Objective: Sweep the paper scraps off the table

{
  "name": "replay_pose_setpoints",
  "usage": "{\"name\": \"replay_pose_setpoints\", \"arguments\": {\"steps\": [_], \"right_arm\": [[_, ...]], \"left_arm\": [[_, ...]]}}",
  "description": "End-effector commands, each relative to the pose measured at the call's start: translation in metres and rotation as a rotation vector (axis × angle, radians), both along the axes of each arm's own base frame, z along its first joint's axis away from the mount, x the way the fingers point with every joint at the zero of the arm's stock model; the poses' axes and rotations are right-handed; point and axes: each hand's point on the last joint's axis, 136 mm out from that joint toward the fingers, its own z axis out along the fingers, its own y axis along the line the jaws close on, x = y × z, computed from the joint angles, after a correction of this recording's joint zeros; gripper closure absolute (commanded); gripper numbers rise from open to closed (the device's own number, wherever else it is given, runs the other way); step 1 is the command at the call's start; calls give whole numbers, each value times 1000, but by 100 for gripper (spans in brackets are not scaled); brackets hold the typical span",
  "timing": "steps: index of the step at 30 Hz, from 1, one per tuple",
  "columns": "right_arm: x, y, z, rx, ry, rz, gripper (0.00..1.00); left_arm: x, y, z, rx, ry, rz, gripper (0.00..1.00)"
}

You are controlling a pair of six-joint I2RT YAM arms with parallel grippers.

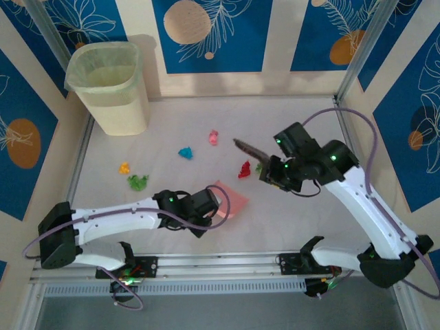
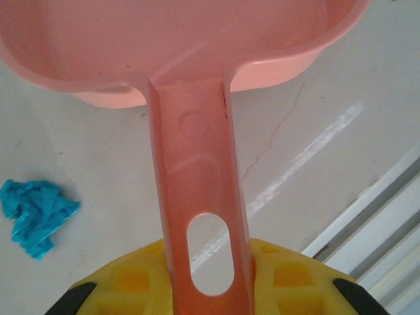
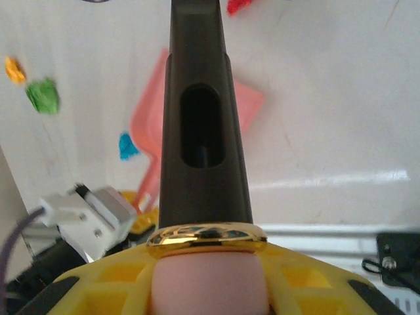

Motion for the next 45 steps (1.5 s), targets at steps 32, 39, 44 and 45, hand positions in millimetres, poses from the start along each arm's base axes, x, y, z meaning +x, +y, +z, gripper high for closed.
{"name": "replay_pose_setpoints", "arguments": {"steps": [32, 39, 44, 45], "right_arm": [[5, -57, -126, -497, 175, 76, 100], [-44, -54, -130, -561, 234, 127, 100], [-72, -44, -124, -596, 260, 207, 100], [-76, -42, -123, -608, 263, 227, 100]], "left_arm": [[2, -53, -38, 42, 112, -98, 100], [10, -52, -41, 49, 85, -81, 100], [13, -50, -45, 46, 60, -84, 100], [14, -50, -47, 48, 54, -86, 100]]}}
